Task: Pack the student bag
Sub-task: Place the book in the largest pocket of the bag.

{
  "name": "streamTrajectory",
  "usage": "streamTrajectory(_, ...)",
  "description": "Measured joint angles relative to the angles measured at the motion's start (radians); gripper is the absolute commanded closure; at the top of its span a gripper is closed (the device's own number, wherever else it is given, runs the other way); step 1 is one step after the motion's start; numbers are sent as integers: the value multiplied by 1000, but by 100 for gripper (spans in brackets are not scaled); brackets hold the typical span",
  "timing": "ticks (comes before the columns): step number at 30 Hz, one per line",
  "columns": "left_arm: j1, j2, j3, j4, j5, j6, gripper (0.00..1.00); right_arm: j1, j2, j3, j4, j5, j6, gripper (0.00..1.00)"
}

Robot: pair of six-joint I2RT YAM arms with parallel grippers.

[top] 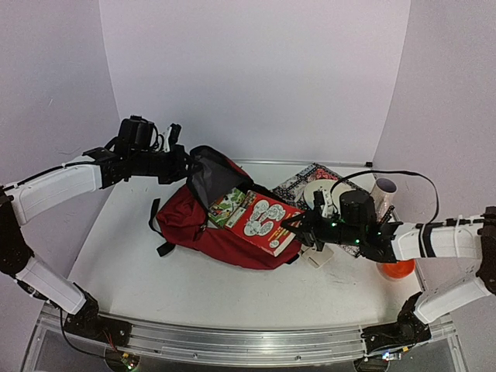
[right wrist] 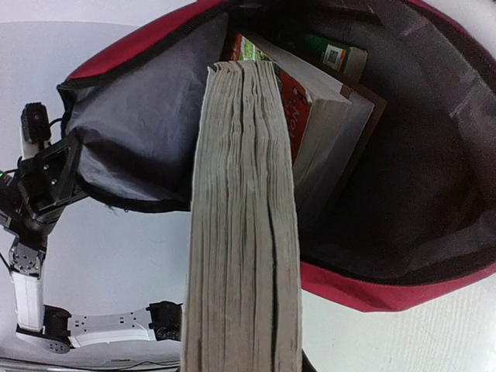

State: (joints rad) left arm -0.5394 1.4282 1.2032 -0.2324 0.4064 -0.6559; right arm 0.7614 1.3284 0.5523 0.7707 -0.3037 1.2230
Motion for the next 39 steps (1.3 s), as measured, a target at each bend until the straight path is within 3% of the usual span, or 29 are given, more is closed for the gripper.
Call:
streamTrajectory(15, -35, -10, 1, 7, 83, 2, 100, 0, 419, 363, 73, -59, 117, 100)
streamTrajectory(19, -47, -12, 1, 8, 94, 3, 100, 1, 523, 483, 61, -63, 128, 95)
streamTrajectory(24, -71, -12, 1, 15, 97, 5, 99, 2, 628, 635, 7, -57, 121, 78)
streamTrajectory(29, -88, -12, 1, 20, 95, 11, 97, 7, 667, 711, -86, -32, 57, 54)
streamTrajectory(39, -150, 34, 1, 35, 95, 35, 86, 12, 612, 721, -274, 36, -157, 14)
